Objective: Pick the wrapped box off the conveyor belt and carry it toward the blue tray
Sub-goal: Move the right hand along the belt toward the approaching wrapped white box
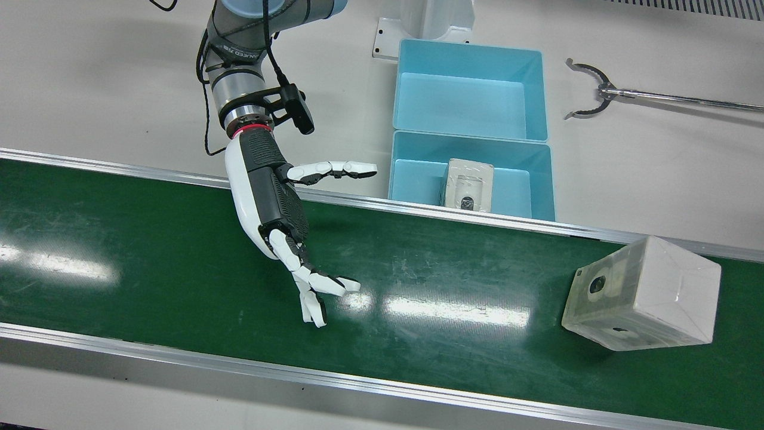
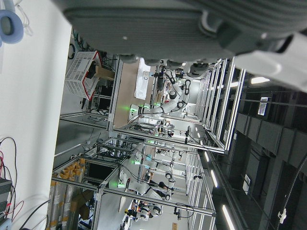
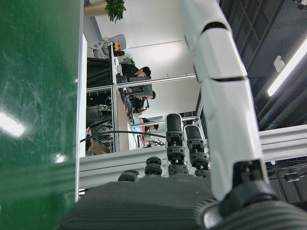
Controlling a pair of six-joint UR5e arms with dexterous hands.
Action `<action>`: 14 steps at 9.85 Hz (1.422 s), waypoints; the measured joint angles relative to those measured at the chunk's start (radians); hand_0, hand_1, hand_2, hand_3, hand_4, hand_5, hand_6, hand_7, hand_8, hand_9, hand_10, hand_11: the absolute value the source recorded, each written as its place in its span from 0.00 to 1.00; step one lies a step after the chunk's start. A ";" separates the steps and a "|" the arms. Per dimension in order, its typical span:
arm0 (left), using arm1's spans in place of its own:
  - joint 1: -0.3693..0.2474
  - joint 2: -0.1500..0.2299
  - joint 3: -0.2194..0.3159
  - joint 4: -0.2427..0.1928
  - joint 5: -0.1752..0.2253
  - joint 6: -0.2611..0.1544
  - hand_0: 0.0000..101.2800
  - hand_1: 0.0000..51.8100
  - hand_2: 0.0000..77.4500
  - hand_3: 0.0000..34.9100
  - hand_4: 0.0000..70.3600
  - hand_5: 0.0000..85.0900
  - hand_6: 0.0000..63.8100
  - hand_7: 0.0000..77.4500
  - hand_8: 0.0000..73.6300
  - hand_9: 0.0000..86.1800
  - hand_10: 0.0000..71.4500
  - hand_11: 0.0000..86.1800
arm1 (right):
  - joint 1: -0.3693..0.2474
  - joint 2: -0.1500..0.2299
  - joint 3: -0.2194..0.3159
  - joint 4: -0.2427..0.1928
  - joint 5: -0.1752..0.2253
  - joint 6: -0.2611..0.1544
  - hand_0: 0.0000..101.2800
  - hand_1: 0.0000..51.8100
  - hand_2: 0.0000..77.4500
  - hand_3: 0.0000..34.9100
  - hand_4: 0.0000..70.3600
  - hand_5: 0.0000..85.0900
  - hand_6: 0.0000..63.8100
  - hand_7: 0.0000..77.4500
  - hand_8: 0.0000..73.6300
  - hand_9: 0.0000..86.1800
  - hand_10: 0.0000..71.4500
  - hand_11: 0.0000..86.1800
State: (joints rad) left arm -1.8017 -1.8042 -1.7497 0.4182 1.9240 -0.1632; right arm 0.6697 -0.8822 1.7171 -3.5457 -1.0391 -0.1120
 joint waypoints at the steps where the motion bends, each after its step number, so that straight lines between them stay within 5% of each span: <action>1: 0.000 0.000 0.000 0.000 0.000 0.000 0.00 0.00 0.01 0.00 0.01 0.01 0.00 0.01 0.01 0.00 0.01 0.00 | -0.004 0.013 -0.016 0.000 0.000 0.000 0.53 0.41 0.18 0.00 0.16 0.24 0.15 0.33 0.04 0.09 0.00 0.01; 2: 0.000 0.000 0.000 0.000 0.000 0.000 0.00 0.00 0.01 0.00 0.01 0.01 0.01 0.01 0.01 0.00 0.01 0.00 | -0.006 0.029 -0.028 0.000 0.000 0.000 0.57 0.51 0.17 0.00 0.20 0.27 0.17 0.36 0.04 0.09 0.00 0.01; 5: 0.000 0.000 0.000 0.000 0.000 0.000 0.00 0.00 0.01 0.00 0.01 0.01 0.01 0.01 0.01 0.01 0.00 0.01 | -0.008 0.065 -0.055 -0.004 -0.003 0.000 0.58 0.49 0.22 0.00 0.22 0.29 0.17 0.38 0.04 0.09 0.00 0.01; 6: 0.000 0.000 0.000 0.000 0.000 0.000 0.00 0.00 0.01 0.00 0.01 0.01 0.01 0.01 0.01 0.00 0.01 0.01 | -0.008 0.072 -0.067 -0.003 -0.003 0.000 0.54 0.39 0.13 0.00 0.18 0.26 0.17 0.35 0.04 0.11 0.00 0.01; 8: 0.000 0.000 0.000 0.000 0.000 0.000 0.00 0.00 0.01 0.00 0.01 0.01 0.01 0.01 0.01 0.00 0.01 0.01 | -0.006 0.082 -0.086 -0.001 -0.003 0.000 0.50 0.35 0.15 0.00 0.16 0.25 0.15 0.32 0.04 0.09 0.00 0.01; 9: 0.000 0.000 0.000 0.000 0.000 0.000 0.00 0.00 0.01 0.00 0.01 0.01 0.01 0.01 0.01 0.00 0.01 0.01 | -0.006 0.085 -0.090 -0.001 -0.003 0.000 0.47 0.16 0.08 0.00 0.16 0.24 0.14 0.34 0.04 0.09 0.00 0.01; 10: 0.000 0.000 0.000 0.000 0.000 0.000 0.00 0.00 0.01 0.00 0.01 0.01 0.01 0.01 0.01 0.00 0.01 0.00 | -0.006 0.086 -0.092 0.000 -0.002 -0.001 0.47 0.16 0.08 0.00 0.16 0.24 0.14 0.34 0.04 0.09 0.00 0.01; 11: 0.000 0.000 0.000 0.000 0.000 0.000 0.00 0.00 0.01 0.00 0.01 0.01 0.00 0.01 0.01 0.00 0.01 0.00 | -0.006 0.087 -0.095 0.000 -0.002 -0.002 0.49 0.31 0.13 0.00 0.16 0.24 0.14 0.34 0.04 0.08 0.00 0.01; 14: 0.000 0.000 0.000 0.000 0.000 0.000 0.00 0.00 0.01 0.00 0.01 0.01 0.01 0.01 0.01 0.00 0.01 0.00 | -0.005 0.098 -0.112 0.001 -0.001 -0.003 0.50 0.38 0.17 0.00 0.16 0.24 0.14 0.34 0.04 0.08 0.00 0.01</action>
State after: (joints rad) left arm -1.8017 -1.8042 -1.7497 0.4182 1.9240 -0.1632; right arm 0.6642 -0.7845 1.6052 -3.5451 -1.0406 -0.1149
